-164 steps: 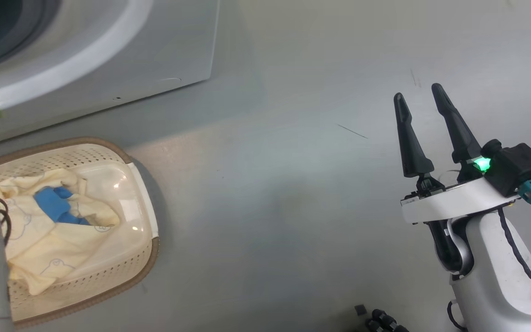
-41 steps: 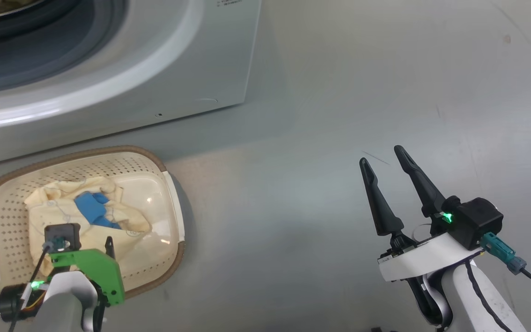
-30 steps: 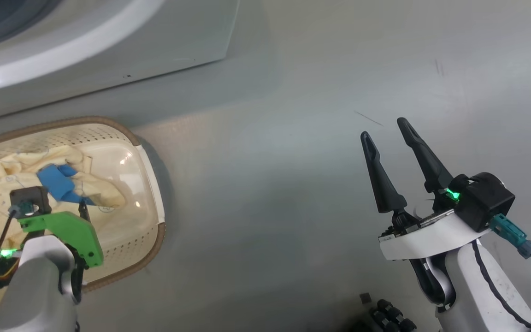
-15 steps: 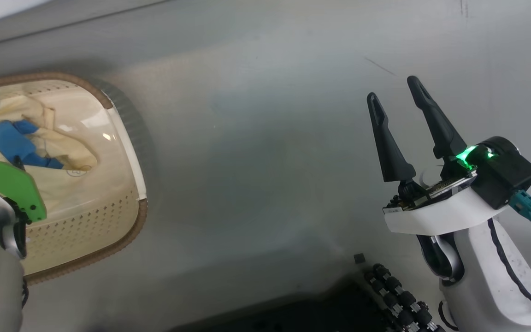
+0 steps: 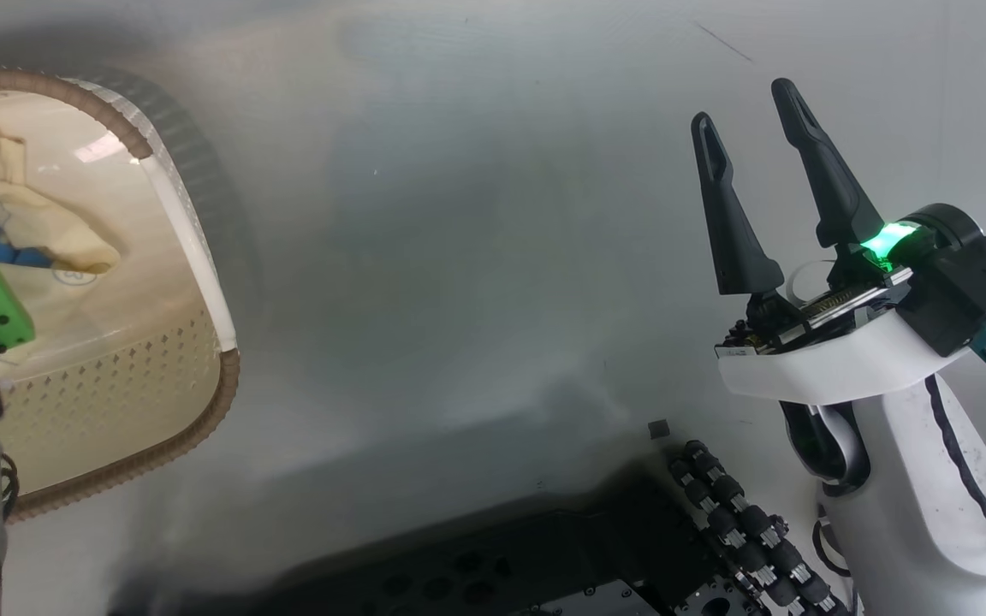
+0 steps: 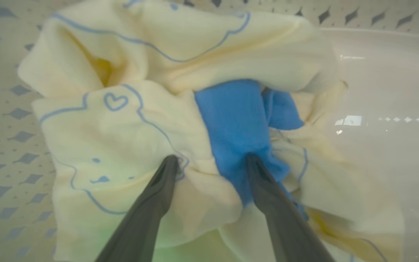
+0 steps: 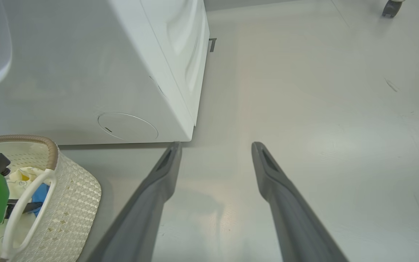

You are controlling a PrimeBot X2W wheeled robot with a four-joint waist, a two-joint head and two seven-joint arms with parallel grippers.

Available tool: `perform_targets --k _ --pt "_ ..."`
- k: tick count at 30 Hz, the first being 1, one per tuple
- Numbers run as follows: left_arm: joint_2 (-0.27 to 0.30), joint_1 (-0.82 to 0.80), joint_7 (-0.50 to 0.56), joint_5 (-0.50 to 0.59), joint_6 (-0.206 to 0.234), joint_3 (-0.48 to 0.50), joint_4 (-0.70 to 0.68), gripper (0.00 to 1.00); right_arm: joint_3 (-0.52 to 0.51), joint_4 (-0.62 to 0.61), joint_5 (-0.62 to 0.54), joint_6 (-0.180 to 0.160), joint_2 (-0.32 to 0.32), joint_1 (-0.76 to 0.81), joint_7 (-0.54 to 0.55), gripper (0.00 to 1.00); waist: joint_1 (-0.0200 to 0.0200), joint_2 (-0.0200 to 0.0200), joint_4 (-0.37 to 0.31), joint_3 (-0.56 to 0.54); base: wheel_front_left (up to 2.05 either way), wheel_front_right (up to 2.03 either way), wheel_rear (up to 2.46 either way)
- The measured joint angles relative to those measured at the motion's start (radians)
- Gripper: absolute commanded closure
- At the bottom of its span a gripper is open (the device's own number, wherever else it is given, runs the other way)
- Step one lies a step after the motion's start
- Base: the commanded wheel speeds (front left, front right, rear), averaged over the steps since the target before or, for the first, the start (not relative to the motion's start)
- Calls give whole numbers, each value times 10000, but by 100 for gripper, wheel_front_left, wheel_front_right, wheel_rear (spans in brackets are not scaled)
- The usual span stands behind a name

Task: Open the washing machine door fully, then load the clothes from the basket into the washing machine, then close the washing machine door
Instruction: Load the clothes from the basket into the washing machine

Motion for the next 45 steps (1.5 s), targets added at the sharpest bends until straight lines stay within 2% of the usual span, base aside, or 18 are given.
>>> perform_targets --k 2,3,4,5,6,11,17,29,34,45 --pt "-61 -108 -173 -184 0 207 58 2 -6 2 0 0 2 -64 0 0 0 0 -13 79 0 0 0" --pt "-94 -174 -173 -217 0 224 123 24 -6 2 0 0 2 -128 0 0 0 0 -14 103 0 0 0" --pt "-140 -224 -205 -224 0 255 165 54 -10 0 0 0 -2 -160 0 0 0 0 -13 120 0 0 0" --pt "-167 -256 -224 -244 0 268 196 92 -10 2 0 0 -2 -179 0 0 0 -1 -10 129 0 0 0" --pt "-178 -281 -284 -311 0 295 230 100 -10 8 0 0 -2 -180 0 0 -1 0 -7 132 0 0 0" --pt "-291 -337 -487 -412 0 349 560 100 -54 92 0 0 -2 -194 0 0 0 0 12 45 0 0 0" --pt "-635 -297 -1212 -376 2 138 798 100 -169 219 0 0 -6 -229 0 0 0 0 82 -258 0 0 0" --pt "-1845 -137 -3135 -407 -167 2 809 100 -497 408 -209 0 -543 -310 0 0 -1 0 611 -1073 0 0 0" --pt "-1935 215 -3538 -462 -357 -8 842 100 -600 531 -272 0 -629 -274 0 0 -1 0 894 -1547 0 0 0" --pt "-2102 1075 -3645 -464 -709 -151 700 100 -859 995 -286 0 -803 387 0 0 -2 0 1419 -2909 0 0 0"
